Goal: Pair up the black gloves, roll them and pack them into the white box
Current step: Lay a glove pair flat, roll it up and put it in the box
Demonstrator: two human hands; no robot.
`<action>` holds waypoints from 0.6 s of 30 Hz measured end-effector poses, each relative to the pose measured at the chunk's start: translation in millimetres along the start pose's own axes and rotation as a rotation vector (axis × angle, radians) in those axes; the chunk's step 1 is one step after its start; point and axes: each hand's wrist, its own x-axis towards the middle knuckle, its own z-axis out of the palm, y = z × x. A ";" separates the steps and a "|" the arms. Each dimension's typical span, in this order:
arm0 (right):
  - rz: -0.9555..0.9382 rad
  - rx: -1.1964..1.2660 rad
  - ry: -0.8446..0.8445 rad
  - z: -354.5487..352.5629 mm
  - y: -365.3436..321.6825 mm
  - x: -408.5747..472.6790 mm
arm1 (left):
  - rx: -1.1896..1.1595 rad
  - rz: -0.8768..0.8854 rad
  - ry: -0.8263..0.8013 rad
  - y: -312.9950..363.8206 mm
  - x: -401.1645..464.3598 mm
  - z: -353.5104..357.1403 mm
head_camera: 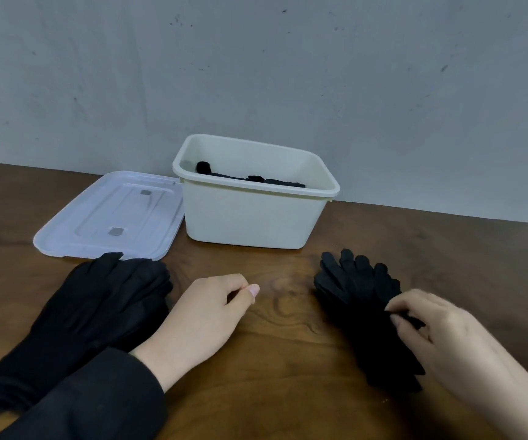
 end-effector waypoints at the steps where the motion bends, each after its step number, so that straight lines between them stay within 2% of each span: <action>1: 0.027 0.025 0.079 -4.7 -4.7 2.5 | 0.005 0.004 -0.002 -0.2 -0.3 0.1; 4: 0.083 0.141 0.210 -19.6 -16.4 11.5 | 0.009 0.004 -0.002 -0.9 -1.0 -1.1; 8: 0.198 0.280 0.165 -33.3 -22.9 24.0 | 0.015 0.007 0.001 -0.4 -2.1 -2.6; 12: 0.157 0.223 0.139 -39.6 -25.5 29.1 | 0.021 0.007 0.004 0.0 -3.4 -3.7; 14: 0.101 0.138 0.058 -35.1 -22.3 24.3 | 0.008 0.006 0.002 -0.3 -3.5 -4.0; 18: 0.062 0.047 -0.245 -12.4 -5.5 4.8 | -0.004 0.018 0.006 -0.7 -3.2 -4.2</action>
